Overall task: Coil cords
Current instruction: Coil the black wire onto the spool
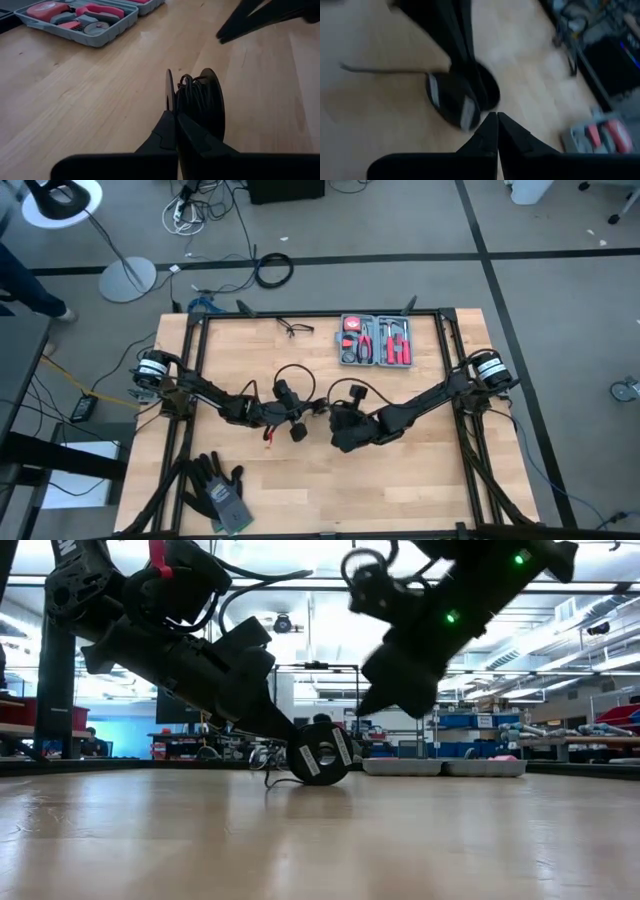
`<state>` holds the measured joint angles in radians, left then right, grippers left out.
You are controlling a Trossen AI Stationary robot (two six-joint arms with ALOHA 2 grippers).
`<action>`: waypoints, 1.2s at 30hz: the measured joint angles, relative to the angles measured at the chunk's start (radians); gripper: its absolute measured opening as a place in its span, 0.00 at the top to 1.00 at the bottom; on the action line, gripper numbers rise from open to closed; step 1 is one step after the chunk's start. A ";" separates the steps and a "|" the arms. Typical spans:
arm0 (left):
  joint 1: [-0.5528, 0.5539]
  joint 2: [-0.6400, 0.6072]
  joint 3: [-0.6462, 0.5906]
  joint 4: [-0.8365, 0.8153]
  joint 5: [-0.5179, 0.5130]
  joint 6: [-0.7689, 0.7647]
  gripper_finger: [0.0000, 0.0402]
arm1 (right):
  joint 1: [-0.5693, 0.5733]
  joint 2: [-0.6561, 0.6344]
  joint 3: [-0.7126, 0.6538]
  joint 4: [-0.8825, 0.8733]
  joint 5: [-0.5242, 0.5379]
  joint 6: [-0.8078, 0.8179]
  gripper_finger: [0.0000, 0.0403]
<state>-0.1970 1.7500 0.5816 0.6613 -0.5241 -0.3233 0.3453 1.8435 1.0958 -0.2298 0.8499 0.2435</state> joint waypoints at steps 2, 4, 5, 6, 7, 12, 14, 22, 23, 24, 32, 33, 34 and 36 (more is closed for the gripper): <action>0.000 0.000 0.000 0.001 0.003 -0.001 1.00 | -0.001 0.002 -0.001 -0.059 -0.001 0.064 1.00; 0.000 0.000 0.000 0.003 0.017 -0.002 1.00 | -0.001 0.002 -0.015 -0.073 -0.001 0.103 1.00; 0.000 0.000 0.000 0.007 0.027 -0.002 1.00 | -0.001 0.002 -0.026 -0.070 -0.002 0.114 1.00; 0.000 0.000 0.000 0.006 0.031 -0.002 1.00 | -0.001 0.002 -0.037 -0.066 -0.006 0.120 1.00; 0.000 0.000 0.000 0.006 0.033 -0.002 1.00 | -0.001 0.002 -0.045 -0.056 -0.016 0.120 1.00; 0.000 0.000 0.000 0.006 0.036 -0.003 1.00 | 0.001 0.003 -0.062 0.068 -0.241 -0.002 1.00; 0.000 0.000 0.000 0.006 0.036 -0.003 1.00 | -0.001 0.003 -0.074 0.185 -0.338 -0.039 0.99; 0.000 0.000 0.000 0.007 0.030 -0.003 1.00 | -0.023 0.003 -0.176 0.547 -0.413 -0.098 0.91; 0.000 0.000 0.000 0.008 0.029 -0.003 1.00 | -0.023 0.003 -0.178 0.553 -0.414 -0.098 0.90; 0.000 0.000 0.000 0.010 0.029 -0.003 1.00 | -0.023 0.003 -0.179 0.557 -0.414 -0.098 0.88; 0.001 0.000 -0.002 0.020 0.017 -0.003 1.00 | -0.023 0.143 -0.177 0.805 -0.433 -0.144 0.74; 0.001 0.000 -0.002 0.021 0.017 -0.003 1.00 | -0.023 0.159 -0.177 0.826 -0.434 -0.167 0.73; 0.001 0.000 -0.002 0.020 0.016 -0.003 1.00 | -0.022 0.168 -0.178 0.832 -0.435 -0.194 0.72; 0.001 0.000 -0.002 0.021 0.017 -0.003 1.00 | -0.021 0.171 -0.166 0.840 -0.434 -0.231 0.71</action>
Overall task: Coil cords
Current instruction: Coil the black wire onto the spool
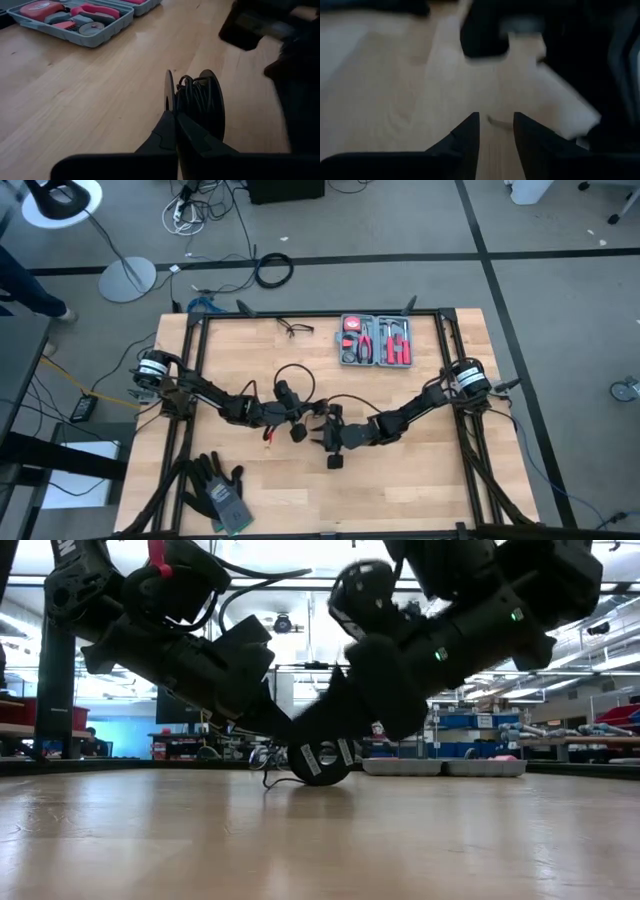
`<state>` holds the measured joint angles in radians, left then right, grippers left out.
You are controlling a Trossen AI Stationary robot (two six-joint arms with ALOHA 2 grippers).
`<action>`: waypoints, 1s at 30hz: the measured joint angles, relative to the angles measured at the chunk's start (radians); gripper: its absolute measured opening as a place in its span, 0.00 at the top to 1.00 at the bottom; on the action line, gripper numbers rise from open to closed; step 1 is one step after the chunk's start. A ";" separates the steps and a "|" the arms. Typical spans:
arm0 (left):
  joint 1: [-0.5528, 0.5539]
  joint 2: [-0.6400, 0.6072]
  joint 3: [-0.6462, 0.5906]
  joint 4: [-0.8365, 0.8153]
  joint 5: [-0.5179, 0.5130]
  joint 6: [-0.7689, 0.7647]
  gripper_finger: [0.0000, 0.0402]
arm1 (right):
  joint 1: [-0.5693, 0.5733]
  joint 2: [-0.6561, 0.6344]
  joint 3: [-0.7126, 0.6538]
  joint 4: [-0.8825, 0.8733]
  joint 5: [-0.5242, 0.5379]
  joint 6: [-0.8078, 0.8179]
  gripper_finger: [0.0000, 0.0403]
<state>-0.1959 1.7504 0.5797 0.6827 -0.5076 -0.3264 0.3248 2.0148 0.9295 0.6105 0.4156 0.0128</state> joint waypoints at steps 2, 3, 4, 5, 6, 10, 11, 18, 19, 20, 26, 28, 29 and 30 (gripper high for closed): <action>0.000 0.000 0.000 0.002 0.000 0.000 1.00 | 0.000 -0.001 0.006 0.012 0.003 -0.009 0.71; 0.000 0.000 0.000 0.002 0.000 0.001 1.00 | 0.000 -0.001 0.006 0.007 0.003 -0.010 0.71; 0.000 0.000 0.000 0.003 -0.001 0.004 1.00 | 0.000 0.000 0.007 -0.001 0.003 -0.010 0.71; 0.000 0.000 0.000 0.005 -0.001 0.004 1.00 | 0.000 0.006 0.008 0.002 0.003 -0.011 0.71; 0.000 0.000 0.000 0.005 -0.001 0.004 1.00 | 0.000 0.012 0.012 0.012 0.003 -0.011 0.71; 0.000 0.000 0.000 0.002 0.000 0.005 1.00 | 0.000 0.048 0.020 0.026 0.003 0.005 0.70; 0.000 0.000 0.000 0.002 0.000 0.004 1.00 | -0.001 0.060 0.021 0.022 0.006 0.006 0.70; 0.000 0.000 0.001 0.005 -0.004 0.001 1.00 | -0.002 0.108 0.085 0.018 0.033 -0.033 0.70; 0.000 0.000 0.001 0.006 -0.004 0.001 1.00 | -0.002 0.113 0.095 0.021 0.031 -0.038 0.70; 0.000 0.000 0.001 0.008 -0.005 0.000 1.00 | -0.002 0.112 0.096 0.013 0.032 -0.041 0.70; 0.000 0.000 0.001 0.008 -0.005 0.000 1.00 | -0.007 0.112 0.103 -0.046 0.026 -0.015 0.71; 0.000 0.000 0.001 0.007 -0.005 0.000 1.00 | -0.008 0.111 0.103 -0.043 0.026 -0.014 0.72; 0.000 0.000 0.001 0.009 -0.005 0.000 1.00 | -0.008 0.111 0.103 -0.048 0.026 -0.013 0.74; 0.000 0.000 0.001 0.011 -0.005 0.000 1.00 | -0.010 0.111 0.103 -0.048 0.026 -0.013 0.76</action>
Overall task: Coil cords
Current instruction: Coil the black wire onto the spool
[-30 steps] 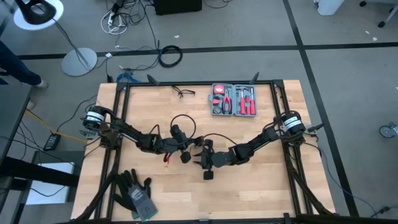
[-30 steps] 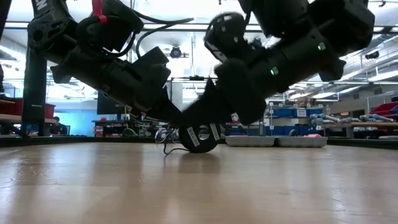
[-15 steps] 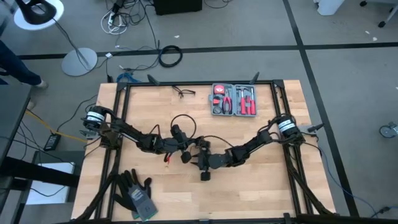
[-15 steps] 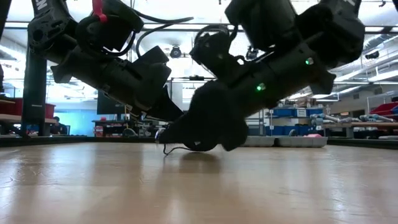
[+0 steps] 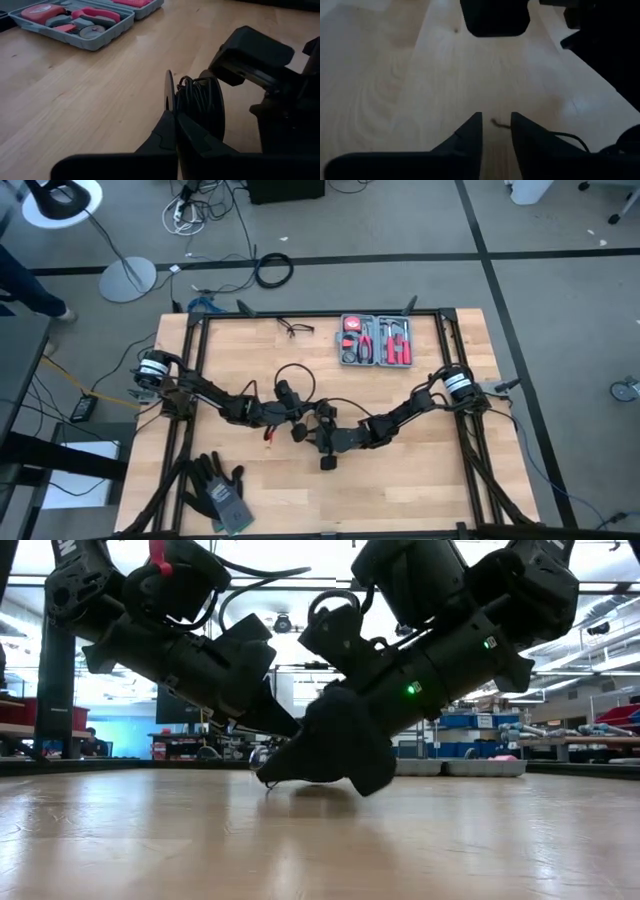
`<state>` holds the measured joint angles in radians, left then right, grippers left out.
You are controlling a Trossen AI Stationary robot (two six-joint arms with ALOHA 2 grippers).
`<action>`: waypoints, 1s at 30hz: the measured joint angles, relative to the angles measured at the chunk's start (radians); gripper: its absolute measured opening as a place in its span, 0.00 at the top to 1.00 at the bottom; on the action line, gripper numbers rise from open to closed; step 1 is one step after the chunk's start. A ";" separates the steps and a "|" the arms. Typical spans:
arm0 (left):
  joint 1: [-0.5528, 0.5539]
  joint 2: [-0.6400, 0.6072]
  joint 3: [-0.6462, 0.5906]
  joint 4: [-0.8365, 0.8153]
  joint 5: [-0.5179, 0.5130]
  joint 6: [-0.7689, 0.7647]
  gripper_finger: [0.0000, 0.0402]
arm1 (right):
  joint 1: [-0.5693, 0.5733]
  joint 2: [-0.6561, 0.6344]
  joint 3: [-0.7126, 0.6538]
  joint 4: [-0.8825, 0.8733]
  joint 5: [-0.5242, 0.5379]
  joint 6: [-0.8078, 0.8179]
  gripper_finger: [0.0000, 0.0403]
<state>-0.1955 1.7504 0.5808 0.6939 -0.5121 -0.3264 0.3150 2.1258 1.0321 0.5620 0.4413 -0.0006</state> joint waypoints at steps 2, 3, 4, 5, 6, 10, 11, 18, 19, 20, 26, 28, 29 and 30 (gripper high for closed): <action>0.000 0.000 -0.001 0.007 0.000 0.000 1.00 | -0.003 0.000 0.000 0.004 -0.004 0.007 0.82; 0.000 0.000 0.000 0.012 0.000 0.000 1.00 | -0.006 0.000 0.000 0.001 -0.014 0.009 0.85; 0.000 0.000 0.000 0.013 -0.001 0.000 1.00 | -0.008 0.000 0.000 -0.007 -0.030 0.011 0.90; 0.000 0.000 0.000 0.014 -0.002 0.000 1.00 | -0.009 0.000 0.000 -0.018 -0.038 0.021 0.95; 0.000 0.000 0.000 0.017 -0.002 0.000 1.00 | -0.010 0.000 0.000 -0.021 -0.038 0.035 0.97; 0.000 0.000 0.000 0.016 -0.002 -0.001 1.00 | -0.010 -0.004 0.000 -0.002 -0.039 0.059 0.99; 0.000 0.000 0.000 0.016 -0.001 -0.001 1.00 | -0.010 -0.011 0.000 -0.008 -0.038 0.053 0.99; 0.000 0.000 -0.001 -0.006 0.000 -0.001 1.00 | 0.020 -0.162 0.000 -0.127 0.116 -0.023 1.00; 0.000 0.000 -0.001 -0.013 0.000 -0.001 1.00 | 0.026 -0.189 0.000 -0.161 0.154 -0.038 1.00; 0.000 0.000 -0.002 -0.016 -0.001 -0.001 1.00 | 0.032 -0.212 0.000 -0.189 0.189 -0.048 1.00; -0.002 0.000 -0.002 -0.015 0.000 -0.020 1.00 | 0.037 -0.298 0.000 -0.445 0.363 0.029 1.00; -0.003 0.000 -0.002 -0.013 0.007 -0.026 1.00 | 0.037 -0.307 0.000 -0.534 0.388 0.092 1.00; -0.003 0.000 -0.002 -0.010 0.017 -0.026 1.00 | 0.035 -0.308 0.000 -0.573 0.393 0.127 1.00; -0.003 0.000 -0.002 -0.008 0.029 -0.027 1.00 | 0.032 -0.304 0.000 -0.612 0.393 0.163 1.00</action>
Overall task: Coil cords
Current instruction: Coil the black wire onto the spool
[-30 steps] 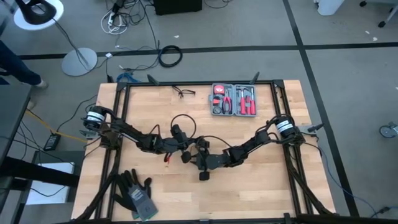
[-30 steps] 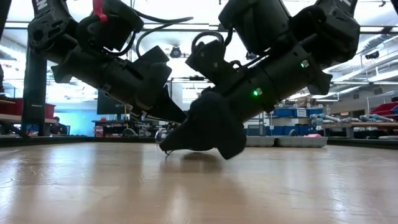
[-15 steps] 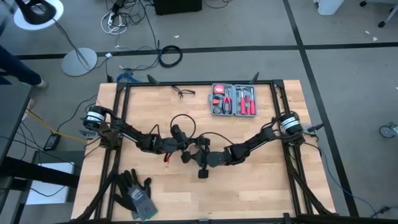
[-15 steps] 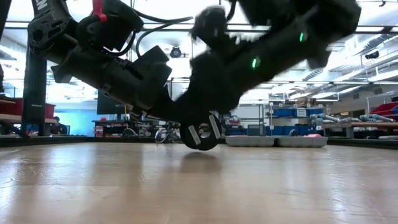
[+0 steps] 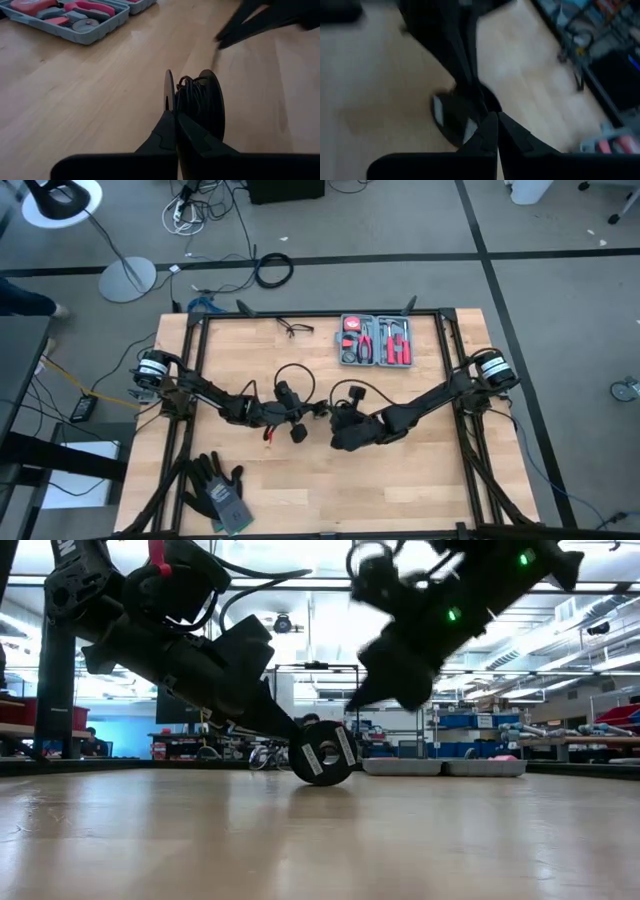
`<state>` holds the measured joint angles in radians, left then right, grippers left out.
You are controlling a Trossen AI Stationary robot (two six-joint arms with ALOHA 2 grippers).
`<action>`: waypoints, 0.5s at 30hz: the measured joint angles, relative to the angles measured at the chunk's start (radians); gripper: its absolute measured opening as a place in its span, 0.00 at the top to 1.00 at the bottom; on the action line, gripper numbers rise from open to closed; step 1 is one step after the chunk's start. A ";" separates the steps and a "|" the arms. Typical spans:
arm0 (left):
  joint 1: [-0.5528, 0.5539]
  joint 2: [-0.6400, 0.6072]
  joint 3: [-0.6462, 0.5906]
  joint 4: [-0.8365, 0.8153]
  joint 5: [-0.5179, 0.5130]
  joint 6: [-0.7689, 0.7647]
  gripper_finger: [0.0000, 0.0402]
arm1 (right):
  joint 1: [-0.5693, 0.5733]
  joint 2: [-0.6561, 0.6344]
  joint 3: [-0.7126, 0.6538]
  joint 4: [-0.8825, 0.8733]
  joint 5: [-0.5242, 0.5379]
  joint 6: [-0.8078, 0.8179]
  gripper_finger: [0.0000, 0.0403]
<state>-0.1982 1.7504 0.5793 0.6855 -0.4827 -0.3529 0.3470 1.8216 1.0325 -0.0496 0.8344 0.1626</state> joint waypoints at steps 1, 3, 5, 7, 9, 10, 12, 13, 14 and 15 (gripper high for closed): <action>0.000 0.000 0.000 0.001 0.004 -0.001 1.00 | -0.001 0.006 0.000 -0.031 0.000 0.035 1.00; -0.001 0.000 0.000 0.005 0.017 -0.012 1.00 | -0.006 0.022 0.000 -0.078 -0.001 0.090 1.00; -0.001 0.000 0.000 0.006 0.025 -0.021 1.00 | -0.007 0.039 -0.007 -0.086 -0.005 0.117 1.00; -0.001 0.000 0.000 0.008 0.033 -0.021 1.00 | -0.009 0.052 -0.021 -0.081 -0.019 0.139 1.00; -0.001 0.000 0.000 0.014 0.043 -0.021 1.00 | -0.011 0.058 -0.043 -0.075 -0.035 0.171 1.00; -0.001 0.000 0.000 0.015 0.048 -0.021 1.00 | -0.013 0.057 -0.058 -0.065 -0.047 0.191 1.00; -0.001 0.000 0.000 0.022 0.050 -0.022 1.00 | -0.015 0.057 -0.092 -0.019 -0.075 0.222 1.00; -0.001 0.000 0.000 0.024 0.050 -0.022 1.00 | -0.015 0.057 -0.110 0.016 -0.080 0.229 1.00; -0.001 0.000 0.000 0.027 0.049 -0.022 1.00 | -0.016 0.057 -0.127 0.063 -0.095 0.229 1.00; -0.001 0.000 0.000 0.027 0.045 -0.022 1.00 | -0.016 0.057 -0.144 0.111 -0.112 0.225 1.00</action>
<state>-0.1989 1.7504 0.5793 0.7127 -0.4379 -0.3751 0.3309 1.8790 0.8882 0.0609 0.7226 0.3878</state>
